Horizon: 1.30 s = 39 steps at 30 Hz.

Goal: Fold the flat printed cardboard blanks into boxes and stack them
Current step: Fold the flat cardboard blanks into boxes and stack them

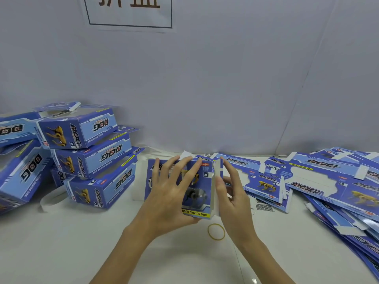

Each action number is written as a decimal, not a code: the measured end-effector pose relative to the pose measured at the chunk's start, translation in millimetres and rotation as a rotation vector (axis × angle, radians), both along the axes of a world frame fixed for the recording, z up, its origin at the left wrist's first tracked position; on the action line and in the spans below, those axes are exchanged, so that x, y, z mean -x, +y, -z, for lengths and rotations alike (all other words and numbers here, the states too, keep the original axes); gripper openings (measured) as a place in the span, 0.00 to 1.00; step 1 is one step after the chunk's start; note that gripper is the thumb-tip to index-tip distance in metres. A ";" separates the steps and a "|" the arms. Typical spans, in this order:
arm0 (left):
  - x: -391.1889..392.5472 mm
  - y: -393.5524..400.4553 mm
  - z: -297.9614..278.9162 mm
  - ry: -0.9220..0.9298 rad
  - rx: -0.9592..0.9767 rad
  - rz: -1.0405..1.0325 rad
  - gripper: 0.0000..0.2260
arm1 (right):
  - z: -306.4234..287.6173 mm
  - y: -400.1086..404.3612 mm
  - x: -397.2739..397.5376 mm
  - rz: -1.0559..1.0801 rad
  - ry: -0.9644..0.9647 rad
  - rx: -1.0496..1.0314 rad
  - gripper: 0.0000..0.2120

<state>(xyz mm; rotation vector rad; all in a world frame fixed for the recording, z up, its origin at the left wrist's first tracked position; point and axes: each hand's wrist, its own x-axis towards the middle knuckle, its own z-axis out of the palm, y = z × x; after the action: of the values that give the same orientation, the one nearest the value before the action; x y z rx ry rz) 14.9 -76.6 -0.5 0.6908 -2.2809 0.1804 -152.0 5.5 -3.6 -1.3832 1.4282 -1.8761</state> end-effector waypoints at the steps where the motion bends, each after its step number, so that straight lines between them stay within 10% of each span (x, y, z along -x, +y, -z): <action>1: 0.7 1.0 -0.2 -0.010 0.009 0.002 0.49 | -2.0 0.3 1.0 -0.002 -0.039 0.007 0.20; 33: 18.5 18.0 3.3 0.007 0.093 -0.078 0.46 | -1.1 6.8 -9.2 -0.266 -0.274 -0.018 0.23; 39: 15.7 14.4 4.8 0.007 0.121 -0.066 0.44 | 6.6 4.6 4.6 -0.311 0.049 -0.107 0.41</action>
<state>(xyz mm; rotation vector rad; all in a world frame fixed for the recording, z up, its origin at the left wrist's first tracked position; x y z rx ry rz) -0.8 -62.3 -5.3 0.7027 -2.2211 0.3439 -156.6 10.1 -10.1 -1.5092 1.2332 -1.5587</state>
